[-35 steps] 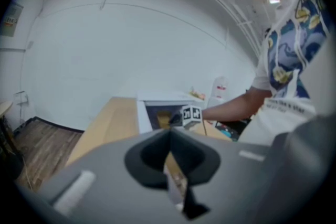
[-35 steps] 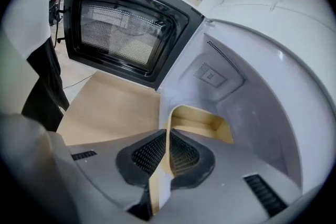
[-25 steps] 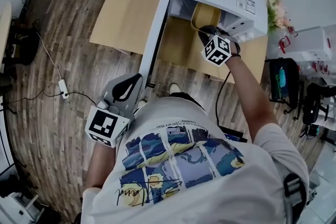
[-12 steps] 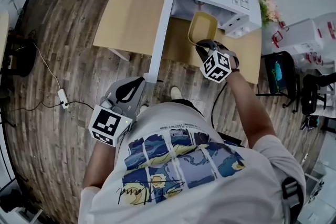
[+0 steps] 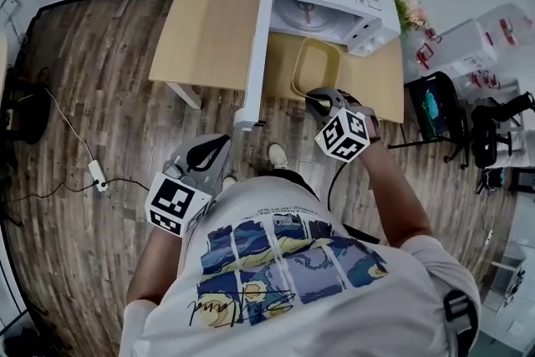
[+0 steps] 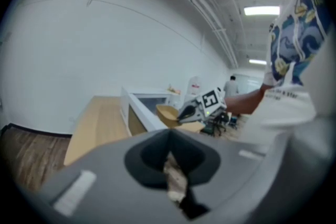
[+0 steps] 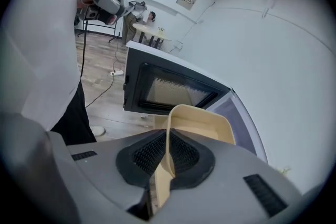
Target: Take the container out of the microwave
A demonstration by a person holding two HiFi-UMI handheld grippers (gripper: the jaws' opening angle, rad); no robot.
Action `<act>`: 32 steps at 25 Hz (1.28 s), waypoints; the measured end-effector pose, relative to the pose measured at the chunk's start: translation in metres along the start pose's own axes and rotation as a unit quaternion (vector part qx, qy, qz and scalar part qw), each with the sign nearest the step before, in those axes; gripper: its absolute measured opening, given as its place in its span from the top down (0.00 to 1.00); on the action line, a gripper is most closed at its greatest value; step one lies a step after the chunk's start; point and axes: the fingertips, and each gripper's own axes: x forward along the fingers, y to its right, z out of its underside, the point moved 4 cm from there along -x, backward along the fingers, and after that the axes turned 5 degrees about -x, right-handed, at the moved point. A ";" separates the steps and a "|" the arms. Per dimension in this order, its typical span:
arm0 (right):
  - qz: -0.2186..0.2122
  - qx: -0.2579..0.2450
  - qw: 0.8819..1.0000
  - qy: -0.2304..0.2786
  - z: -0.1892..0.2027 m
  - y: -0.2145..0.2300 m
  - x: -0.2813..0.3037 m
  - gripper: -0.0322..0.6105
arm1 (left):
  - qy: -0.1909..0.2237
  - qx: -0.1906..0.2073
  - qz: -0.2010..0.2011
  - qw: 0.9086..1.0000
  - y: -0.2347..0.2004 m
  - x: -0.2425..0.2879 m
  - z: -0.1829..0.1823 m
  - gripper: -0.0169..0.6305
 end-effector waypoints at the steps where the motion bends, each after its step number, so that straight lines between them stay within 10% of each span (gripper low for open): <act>1: 0.001 0.002 1.000 0.000 -0.004 -0.006 -0.006 0.92 | -0.001 0.002 0.005 1.000 0.001 -0.003 0.002 0.96; 32: 0.018 0.046 0.999 0.021 -0.074 -0.106 -0.112 0.92 | -0.033 0.034 0.086 0.995 0.038 -0.038 0.046 0.96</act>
